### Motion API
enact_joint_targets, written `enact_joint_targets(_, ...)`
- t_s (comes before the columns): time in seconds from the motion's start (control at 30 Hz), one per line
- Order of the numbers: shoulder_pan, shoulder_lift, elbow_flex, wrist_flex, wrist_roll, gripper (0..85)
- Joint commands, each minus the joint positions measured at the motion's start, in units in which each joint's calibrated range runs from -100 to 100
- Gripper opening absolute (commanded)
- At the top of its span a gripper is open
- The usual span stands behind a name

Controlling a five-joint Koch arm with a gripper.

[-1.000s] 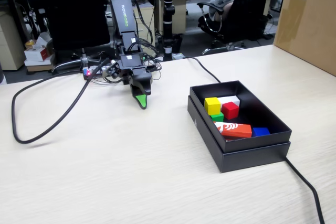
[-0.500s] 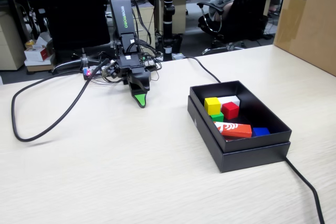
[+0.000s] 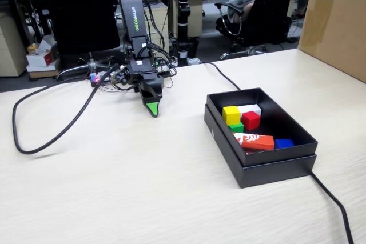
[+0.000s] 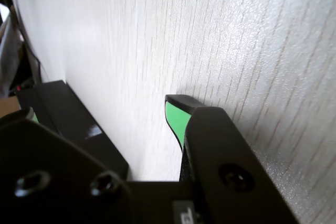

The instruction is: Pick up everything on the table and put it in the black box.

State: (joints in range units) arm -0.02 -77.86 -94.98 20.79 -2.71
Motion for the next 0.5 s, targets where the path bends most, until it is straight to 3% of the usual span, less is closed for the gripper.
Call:
enact_joint_targets(0.0, 0.00, -0.10, -0.12, 0.07, -0.05, 48.5)
enact_joint_targets(0.47, -0.20, -0.33, -0.40, 0.07, -0.05, 48.5)
